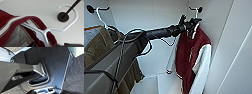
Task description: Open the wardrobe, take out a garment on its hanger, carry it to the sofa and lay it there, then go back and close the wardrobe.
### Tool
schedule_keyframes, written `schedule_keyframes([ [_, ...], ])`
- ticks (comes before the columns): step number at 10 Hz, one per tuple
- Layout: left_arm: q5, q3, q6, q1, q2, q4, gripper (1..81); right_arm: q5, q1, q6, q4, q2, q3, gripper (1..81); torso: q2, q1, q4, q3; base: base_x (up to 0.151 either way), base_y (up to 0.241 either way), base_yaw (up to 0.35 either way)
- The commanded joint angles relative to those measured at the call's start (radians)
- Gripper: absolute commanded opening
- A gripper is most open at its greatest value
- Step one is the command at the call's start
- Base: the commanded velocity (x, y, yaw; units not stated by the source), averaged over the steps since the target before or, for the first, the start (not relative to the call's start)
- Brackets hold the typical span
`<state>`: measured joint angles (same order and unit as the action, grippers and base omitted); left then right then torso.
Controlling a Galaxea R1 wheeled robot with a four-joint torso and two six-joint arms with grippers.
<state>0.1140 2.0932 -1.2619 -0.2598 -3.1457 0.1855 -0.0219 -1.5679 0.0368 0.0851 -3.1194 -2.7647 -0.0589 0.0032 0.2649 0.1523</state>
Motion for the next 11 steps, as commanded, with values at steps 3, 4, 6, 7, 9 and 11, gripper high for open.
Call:
schedule_keyframes([
  [3,0.104,-0.018,-0.005,-0.22,-0.021,0.046,81.1,0.069,0.028,0.002,0.01,-0.014,-0.001,81.1,0.0,0.0,0.0,0.0,0.0,0.0,0.0],
  [4,0.104,-0.036,-0.005,-0.22,-0.021,0.049,81.1,0.07,0.031,0.002,0.012,-0.017,-0.001,81.1,0.0,0.0,0.0,0.0,0.0,0.0,0.0],
  [6,0.136,-0.044,-0.005,-0.22,-0.022,0.072,81.1,0.071,0.033,0.002,0.01,-0.023,-0.001,81.1,0.0,0.0,0.0,0.0,0.0,0.0,0.0],
  [7,0.161,-0.051,-0.007,-0.22,-0.019,0.094,81.1,0.071,0.031,0.002,0.012,-0.023,-0.001,81.1,0.0,0.0,0.0,0.0,0.0,0.0,0.0],
  [9,0.173,-0.064,-0.007,-0.22,-0.016,0.117,81.1,0.071,0.031,0.002,0.01,-0.024,-0.002,81.1,0.0,0.0,0.0,0.0,0.0,0.0,0.0],
  [11,0.184,-0.068,-0.008,-0.221,-0.011,0.135,1.0,0.071,0.03,0.002,0.01,-0.024,-0.002,81.1,0.0,0.0,0.0,0.0,0.0,0.0,0.0],
])
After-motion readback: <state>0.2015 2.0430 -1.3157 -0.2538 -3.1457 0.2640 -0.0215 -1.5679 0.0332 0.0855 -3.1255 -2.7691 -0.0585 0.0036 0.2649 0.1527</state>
